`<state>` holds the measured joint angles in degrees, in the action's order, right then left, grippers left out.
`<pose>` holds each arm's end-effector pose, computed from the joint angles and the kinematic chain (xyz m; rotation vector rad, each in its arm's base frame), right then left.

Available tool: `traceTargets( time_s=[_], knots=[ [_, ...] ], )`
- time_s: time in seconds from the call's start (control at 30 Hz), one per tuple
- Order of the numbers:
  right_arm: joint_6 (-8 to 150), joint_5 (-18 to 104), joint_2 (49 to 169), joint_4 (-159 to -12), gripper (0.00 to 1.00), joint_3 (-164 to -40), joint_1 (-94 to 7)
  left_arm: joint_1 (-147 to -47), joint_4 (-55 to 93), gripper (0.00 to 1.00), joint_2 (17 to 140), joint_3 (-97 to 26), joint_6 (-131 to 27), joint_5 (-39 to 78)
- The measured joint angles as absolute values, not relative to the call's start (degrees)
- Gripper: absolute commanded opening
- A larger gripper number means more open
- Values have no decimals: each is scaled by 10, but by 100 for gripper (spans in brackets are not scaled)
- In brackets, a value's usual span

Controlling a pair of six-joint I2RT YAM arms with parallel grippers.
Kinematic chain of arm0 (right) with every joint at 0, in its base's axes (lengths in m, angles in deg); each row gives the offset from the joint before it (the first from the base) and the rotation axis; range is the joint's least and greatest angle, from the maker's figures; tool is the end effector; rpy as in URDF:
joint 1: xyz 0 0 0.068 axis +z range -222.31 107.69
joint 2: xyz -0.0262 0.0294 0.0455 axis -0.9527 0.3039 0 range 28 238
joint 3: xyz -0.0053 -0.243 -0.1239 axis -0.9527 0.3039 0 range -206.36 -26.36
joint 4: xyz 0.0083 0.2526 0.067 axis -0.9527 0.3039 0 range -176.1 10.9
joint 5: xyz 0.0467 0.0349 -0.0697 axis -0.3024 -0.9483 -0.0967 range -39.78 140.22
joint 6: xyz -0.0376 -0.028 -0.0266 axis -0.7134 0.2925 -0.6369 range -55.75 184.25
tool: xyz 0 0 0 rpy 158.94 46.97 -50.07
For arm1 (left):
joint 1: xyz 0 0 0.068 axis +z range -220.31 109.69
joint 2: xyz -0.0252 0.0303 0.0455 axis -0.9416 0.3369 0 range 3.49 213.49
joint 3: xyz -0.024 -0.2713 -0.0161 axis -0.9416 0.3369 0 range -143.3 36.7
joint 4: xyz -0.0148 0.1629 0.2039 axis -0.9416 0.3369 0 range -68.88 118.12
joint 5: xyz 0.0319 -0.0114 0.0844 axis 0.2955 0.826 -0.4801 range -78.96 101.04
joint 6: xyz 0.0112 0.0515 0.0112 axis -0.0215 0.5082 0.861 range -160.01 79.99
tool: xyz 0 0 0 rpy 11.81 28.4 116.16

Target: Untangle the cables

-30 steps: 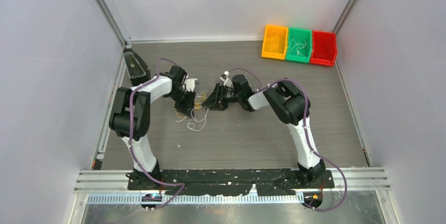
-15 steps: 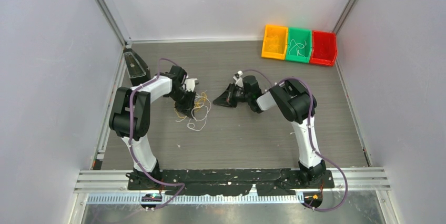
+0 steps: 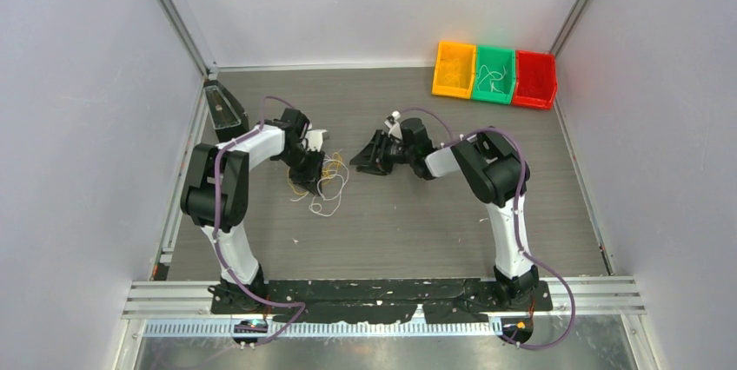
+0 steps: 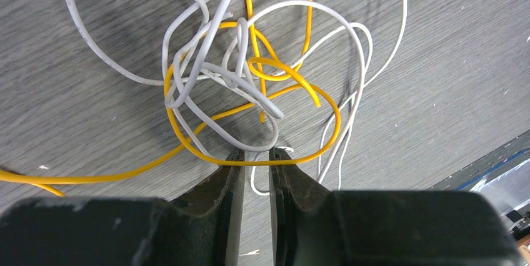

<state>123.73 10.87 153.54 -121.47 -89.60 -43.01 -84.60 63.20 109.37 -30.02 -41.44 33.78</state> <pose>0.3649 0.2306 0.0933 0.1116 2.3561 1.5779 0.3226 -0.0963 0.1537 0.3797 2.9579 -0.6251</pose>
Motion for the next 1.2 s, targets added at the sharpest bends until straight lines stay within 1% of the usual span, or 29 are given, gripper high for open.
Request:
traceTargets(
  time_s=[0.23,0.3,0.47,0.6,0.7,0.73,0.77,0.83,0.93,1.03,1.1,1.13,1.2],
  knots=[
    [1232,107,1521,-1205,47,-876,-393,-846,632,22,1094,-300,-414,338],
    [1241,105,1529,-1217,46,-880,-386,-846,632,22,1094,-300,-415,338],
    [1270,98,1561,-1270,41,-894,-381,-847,632,22,1094,-300,-414,337],
    [1276,107,1572,-1292,33,-898,-381,-848,632,22,1094,-300,-414,336],
    [1277,119,1577,-1298,21,-898,-381,-848,632,23,1094,-300,-414,335],
    [1279,123,1578,-1298,19,-898,-381,-848,632,23,1094,-300,-414,335],
    [1279,127,1578,-1298,12,-899,-381,-848,632,24,1094,-300,-414,335],
    [1278,133,1578,-1298,6,-900,-381,-848,632,28,1094,-300,-414,335],
    [1276,138,1578,-1298,5,-900,-381,-849,633,38,1093,-300,-413,337],
    [1246,138,1566,-1272,5,-899,-385,-845,619,57,1069,-281,-406,341],
    [1209,135,1545,-1234,5,-891,-392,-830,608,66,1018,-242,-398,343],
    [1186,132,1527,-1207,5,-887,-398,-819,604,68,989,-226,-395,345],
    [1135,122,1486,-1158,5,-884,-406,-790,596,70,908,-199,-378,347]
  ],
)
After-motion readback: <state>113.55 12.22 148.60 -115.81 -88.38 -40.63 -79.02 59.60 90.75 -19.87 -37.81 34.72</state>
